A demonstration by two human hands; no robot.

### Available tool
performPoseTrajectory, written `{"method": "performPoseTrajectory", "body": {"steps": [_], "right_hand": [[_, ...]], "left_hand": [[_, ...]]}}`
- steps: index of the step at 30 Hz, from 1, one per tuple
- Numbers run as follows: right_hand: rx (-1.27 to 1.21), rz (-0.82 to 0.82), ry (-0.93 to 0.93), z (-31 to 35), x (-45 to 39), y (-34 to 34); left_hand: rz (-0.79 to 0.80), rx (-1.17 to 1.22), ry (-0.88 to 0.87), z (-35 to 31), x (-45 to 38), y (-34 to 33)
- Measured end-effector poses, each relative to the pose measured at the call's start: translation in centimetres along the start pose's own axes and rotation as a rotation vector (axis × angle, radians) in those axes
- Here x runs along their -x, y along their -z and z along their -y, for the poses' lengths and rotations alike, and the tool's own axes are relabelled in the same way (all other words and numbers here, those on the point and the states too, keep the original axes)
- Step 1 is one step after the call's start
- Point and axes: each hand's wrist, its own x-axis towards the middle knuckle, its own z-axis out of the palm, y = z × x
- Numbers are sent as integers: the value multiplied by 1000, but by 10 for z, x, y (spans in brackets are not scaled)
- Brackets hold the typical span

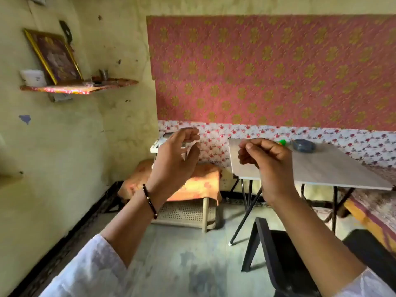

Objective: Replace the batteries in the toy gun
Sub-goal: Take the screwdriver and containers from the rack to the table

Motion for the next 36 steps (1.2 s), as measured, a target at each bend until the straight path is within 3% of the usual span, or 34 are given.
{"method": "performPoseTrajectory", "body": {"steps": [14,20,29,36], "right_hand": [[-98,-7,-334,-168,-82,-119],[-81,96,-410,-229,-117,-158],[-98,38,-543,-336,-190,-165],[-140,89,-625,-417,-277,-166]], "left_hand": [[-122,325,347,200,-44,7],[-124,380,494,264,-76,-3],[-110,348,570,370,-147,-48],[-116,291,638,447,-218,-88]]}}
